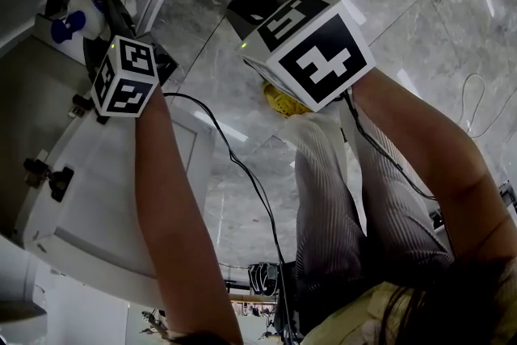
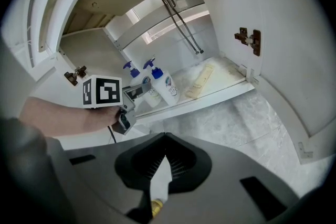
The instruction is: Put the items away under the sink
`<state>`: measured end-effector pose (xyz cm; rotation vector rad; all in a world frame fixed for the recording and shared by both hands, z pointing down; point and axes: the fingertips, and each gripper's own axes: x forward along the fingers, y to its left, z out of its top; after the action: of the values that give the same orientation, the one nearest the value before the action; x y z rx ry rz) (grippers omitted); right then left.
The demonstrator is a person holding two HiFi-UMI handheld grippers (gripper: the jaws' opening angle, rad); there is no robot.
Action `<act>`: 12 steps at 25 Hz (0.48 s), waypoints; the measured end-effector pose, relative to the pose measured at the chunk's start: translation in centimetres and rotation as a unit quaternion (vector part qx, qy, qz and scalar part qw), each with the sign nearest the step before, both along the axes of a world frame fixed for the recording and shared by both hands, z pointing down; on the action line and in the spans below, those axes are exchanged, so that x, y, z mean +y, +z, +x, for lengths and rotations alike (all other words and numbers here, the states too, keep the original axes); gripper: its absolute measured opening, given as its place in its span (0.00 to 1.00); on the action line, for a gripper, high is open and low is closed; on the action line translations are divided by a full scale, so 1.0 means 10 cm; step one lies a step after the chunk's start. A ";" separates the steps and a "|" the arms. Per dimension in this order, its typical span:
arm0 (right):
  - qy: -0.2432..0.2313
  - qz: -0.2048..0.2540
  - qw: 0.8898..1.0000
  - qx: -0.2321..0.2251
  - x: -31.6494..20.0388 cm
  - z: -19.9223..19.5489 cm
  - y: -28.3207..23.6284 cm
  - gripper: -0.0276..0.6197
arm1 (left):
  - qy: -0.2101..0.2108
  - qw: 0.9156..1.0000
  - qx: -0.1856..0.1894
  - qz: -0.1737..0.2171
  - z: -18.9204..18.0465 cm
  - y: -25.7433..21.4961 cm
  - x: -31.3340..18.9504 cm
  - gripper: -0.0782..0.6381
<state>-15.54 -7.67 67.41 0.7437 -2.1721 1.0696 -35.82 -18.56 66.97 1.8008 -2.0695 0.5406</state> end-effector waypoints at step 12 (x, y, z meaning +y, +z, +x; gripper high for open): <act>-0.006 -0.005 1.000 -0.017 0.13 0.15 -0.26 0.08 | -0.022 1.000 0.003 -0.020 0.07 -0.15 0.25 0.53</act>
<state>-14.05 -6.38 64.82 0.7112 -2.1962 1.0933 -35.09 -16.05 65.50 1.7281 -2.0744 0.5603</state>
